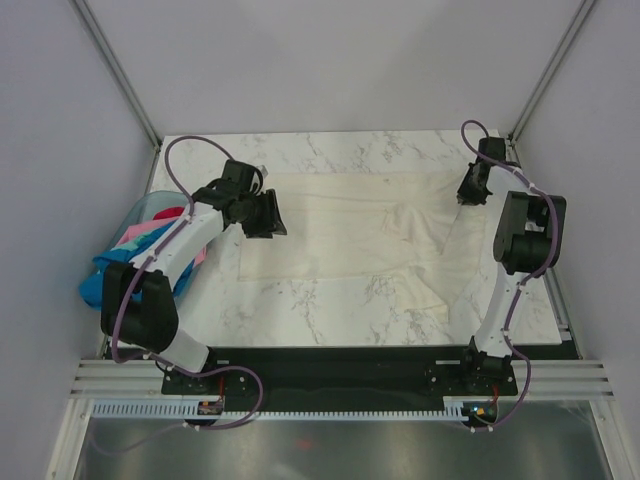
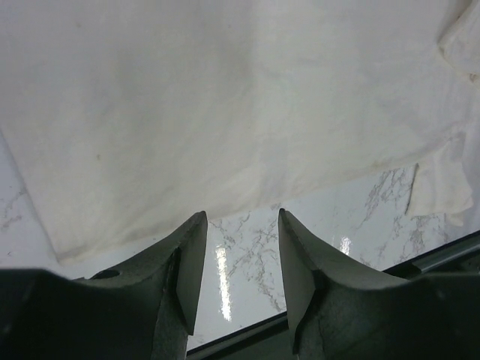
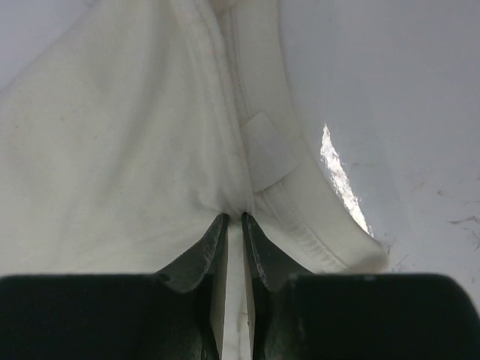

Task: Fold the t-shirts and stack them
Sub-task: Fold the tshirt

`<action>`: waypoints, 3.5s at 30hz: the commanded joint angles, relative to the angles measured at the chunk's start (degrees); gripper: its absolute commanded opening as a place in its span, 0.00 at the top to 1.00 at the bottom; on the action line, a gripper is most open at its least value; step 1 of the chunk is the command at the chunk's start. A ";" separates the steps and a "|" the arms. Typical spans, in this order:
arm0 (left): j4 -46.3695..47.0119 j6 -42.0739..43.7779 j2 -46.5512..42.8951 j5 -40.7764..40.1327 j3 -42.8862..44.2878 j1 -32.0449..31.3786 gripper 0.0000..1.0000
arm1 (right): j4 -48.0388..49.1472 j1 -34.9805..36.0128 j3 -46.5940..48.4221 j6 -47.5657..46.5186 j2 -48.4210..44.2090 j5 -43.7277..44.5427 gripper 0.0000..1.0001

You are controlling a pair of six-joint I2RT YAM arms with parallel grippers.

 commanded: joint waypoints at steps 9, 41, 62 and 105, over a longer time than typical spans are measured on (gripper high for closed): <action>3.35 -4.21 -8.99 -5.38 -6.88 0.31 0.48 | -3.51 -0.59 11.91 -0.72 3.88 2.41 0.76; 0.45 -68.73 -8.49 -26.65 -26.15 1.72 0.51 | -6.94 2.66 -11.01 9.92 -29.44 -5.15 0.58; 1.68 -58.20 -8.93 -31.23 -20.97 3.04 0.98 | -35.68 5.74 -32.88 37.68 -43.85 6.36 0.57; 3.79 -52.39 -10.68 -31.49 -21.05 3.39 0.98 | -15.21 4.86 -50.57 35.24 -43.06 14.54 1.00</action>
